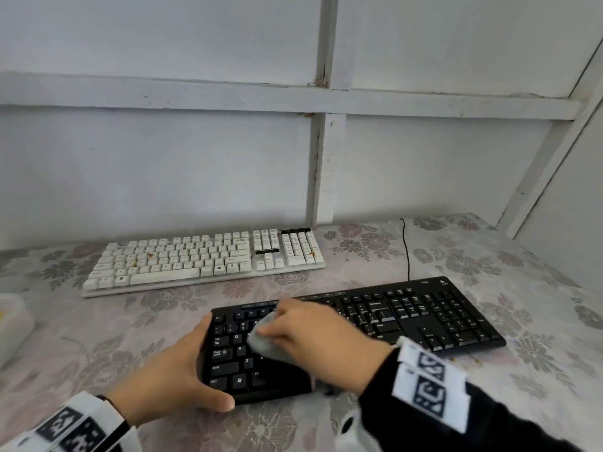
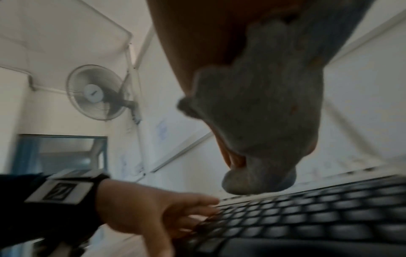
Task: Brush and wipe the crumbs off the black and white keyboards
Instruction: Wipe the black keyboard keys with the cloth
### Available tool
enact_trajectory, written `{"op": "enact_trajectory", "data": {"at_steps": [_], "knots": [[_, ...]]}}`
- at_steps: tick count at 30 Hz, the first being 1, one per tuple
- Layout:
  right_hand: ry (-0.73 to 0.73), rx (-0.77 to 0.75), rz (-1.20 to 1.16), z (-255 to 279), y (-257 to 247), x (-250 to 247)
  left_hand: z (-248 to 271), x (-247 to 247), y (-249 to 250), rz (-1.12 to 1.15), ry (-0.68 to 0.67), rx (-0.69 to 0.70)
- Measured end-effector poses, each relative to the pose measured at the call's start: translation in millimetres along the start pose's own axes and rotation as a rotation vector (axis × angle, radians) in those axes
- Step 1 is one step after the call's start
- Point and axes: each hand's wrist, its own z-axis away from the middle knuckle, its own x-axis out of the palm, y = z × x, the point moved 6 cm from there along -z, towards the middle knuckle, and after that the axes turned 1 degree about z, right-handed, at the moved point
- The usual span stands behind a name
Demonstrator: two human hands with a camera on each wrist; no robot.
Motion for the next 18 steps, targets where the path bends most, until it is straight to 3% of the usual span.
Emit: {"op": "enact_trajectory", "data": {"at_steps": [5,10,18], "knots": [[-0.086,-0.115,0.055,-23,-38,40,-5,-1,-1,-0.013,0.015,0.004],[-0.144,-0.029,0.185,-23,-41,61,-4,0,1,-0.022,0.021,0.003],[-0.166,0.02,0.15,-21,-40,60,-4,0,0,0.017,0.023,0.013]]}}
